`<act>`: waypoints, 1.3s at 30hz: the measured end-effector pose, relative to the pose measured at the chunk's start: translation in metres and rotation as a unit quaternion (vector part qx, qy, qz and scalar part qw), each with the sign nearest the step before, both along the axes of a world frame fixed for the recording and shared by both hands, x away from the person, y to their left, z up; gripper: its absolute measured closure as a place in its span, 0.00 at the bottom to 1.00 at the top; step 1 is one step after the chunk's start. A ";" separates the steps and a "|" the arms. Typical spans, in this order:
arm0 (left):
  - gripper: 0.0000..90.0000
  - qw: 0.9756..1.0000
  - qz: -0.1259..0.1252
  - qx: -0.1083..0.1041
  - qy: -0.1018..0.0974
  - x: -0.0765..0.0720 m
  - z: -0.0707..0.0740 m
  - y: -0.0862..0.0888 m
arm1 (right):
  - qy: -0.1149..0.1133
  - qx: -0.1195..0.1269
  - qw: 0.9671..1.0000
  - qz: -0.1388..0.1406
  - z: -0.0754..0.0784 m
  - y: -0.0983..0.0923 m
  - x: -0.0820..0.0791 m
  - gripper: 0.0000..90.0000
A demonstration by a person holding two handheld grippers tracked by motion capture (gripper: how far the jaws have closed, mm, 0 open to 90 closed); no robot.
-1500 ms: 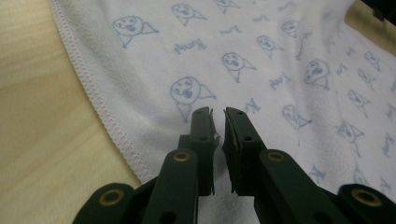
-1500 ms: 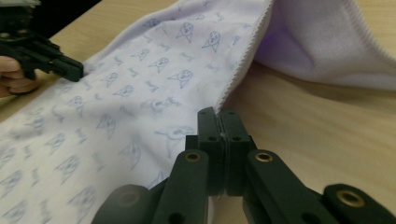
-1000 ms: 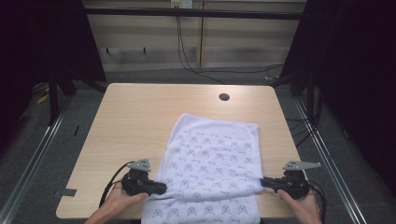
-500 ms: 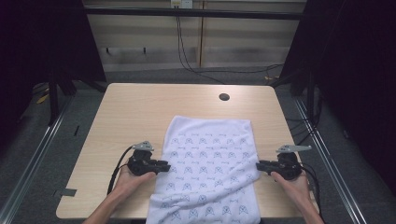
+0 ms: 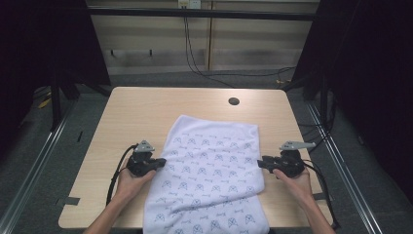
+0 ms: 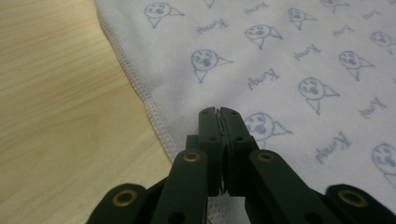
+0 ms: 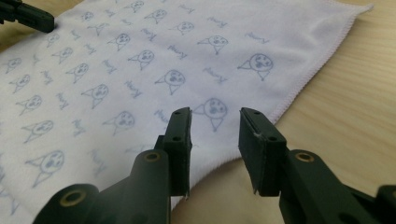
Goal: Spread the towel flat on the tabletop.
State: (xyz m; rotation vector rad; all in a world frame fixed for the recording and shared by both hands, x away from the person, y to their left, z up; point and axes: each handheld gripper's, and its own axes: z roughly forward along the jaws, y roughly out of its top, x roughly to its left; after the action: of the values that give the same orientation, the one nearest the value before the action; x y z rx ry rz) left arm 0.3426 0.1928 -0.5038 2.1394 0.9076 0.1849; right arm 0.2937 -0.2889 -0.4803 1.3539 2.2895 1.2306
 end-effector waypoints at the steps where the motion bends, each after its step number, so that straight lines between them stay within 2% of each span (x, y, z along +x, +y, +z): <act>1: 0.98 1.000 0.001 -0.006 0.003 -0.001 0.000 0.003 | 0.002 -0.001 1.000 0.003 -0.002 0.003 0.004 0.72; 3: 0.98 1.000 0.001 -0.015 0.014 -0.003 -0.001 0.007 | 0.012 0.001 1.000 0.016 -0.008 0.012 0.014 0.72; 6: 0.97 0.999 -0.008 -0.027 0.027 -0.012 -0.001 0.013 | 0.025 -0.040 0.999 0.019 -0.019 0.025 0.025 0.72; 7: 0.97 0.999 -0.012 -0.031 0.033 -0.015 -0.001 0.015 | 0.019 -0.038 0.999 0.022 -0.023 0.027 0.026 0.74; 9: 0.97 0.999 -0.017 -0.030 0.035 -0.021 -0.001 0.016 | 0.018 -0.039 0.999 0.021 -0.023 0.028 0.026 0.78; 11: 0.97 0.999 -0.024 -0.026 0.032 -0.027 0.000 0.015 | 0.013 -0.060 0.998 0.024 -0.022 0.028 0.020 0.89; 13: 0.97 0.999 -0.029 -0.023 0.029 -0.031 0.001 0.013 | 0.016 -0.068 0.997 0.025 -0.021 0.025 0.013 0.96; 15: 0.96 0.999 -0.029 -0.026 0.029 -0.030 0.000 0.012 | 0.015 -0.064 0.998 0.021 -0.021 0.020 0.008 0.98; 16: 0.96 0.999 -0.030 -0.032 0.033 -0.028 -0.001 0.012 | 0.017 -0.060 0.998 0.019 -0.022 0.018 0.009 0.99; 18: 0.97 0.999 -0.021 -0.030 0.027 -0.023 -0.001 0.009 | 0.011 -0.066 0.998 0.010 -0.022 0.018 0.014 0.99; 20: 0.97 1.000 -0.016 -0.018 0.014 -0.018 -0.001 0.004 | 0.008 -0.070 0.998 -0.002 -0.022 0.019 0.022 0.99; 23: 0.96 1.000 0.001 -0.012 -0.001 -0.007 -0.002 -0.001 | 0.004 -0.071 0.997 -0.019 -0.023 0.019 0.036 0.99; 25: 0.96 1.000 0.003 -0.012 -0.002 0.002 -0.002 -0.002 | 0.004 -0.068 0.997 -0.025 -0.024 0.016 0.049 0.99; 27: 0.97 1.000 0.024 -0.017 -0.006 0.011 -0.004 -0.001 | 0.005 -0.060 0.998 -0.034 -0.026 0.016 0.062 0.99; 28: 0.97 0.999 0.033 -0.027 -0.001 0.015 -0.005 0.000 | 0.004 -0.057 0.998 -0.038 -0.026 0.017 0.067 0.99; 30: 0.97 0.999 0.039 -0.024 0.000 0.020 -0.004 0.001 | 0.005 -0.054 0.998 -0.044 -0.027 0.020 0.076 0.98; 33: 0.97 0.999 0.043 -0.028 -0.001 0.023 -0.005 0.005 | 0.004 -0.045 0.998 -0.048 -0.028 0.022 0.085 0.92; 36: 0.95 0.998 0.059 -0.027 0.001 0.023 -0.004 0.007 | 0.000 -0.038 0.998 -0.042 -0.028 0.027 0.088 0.82; 39: 0.91 0.999 0.048 -0.018 -0.006 0.020 -0.003 0.010 | -0.009 -0.029 0.999 -0.040 -0.031 0.032 0.086 0.74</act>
State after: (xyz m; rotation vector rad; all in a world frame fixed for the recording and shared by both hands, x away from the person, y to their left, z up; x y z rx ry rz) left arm 0.3628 0.2023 -0.5073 2.0605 1.0010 0.2276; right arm 0.3796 -0.2566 -0.5110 1.3937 2.2173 1.1391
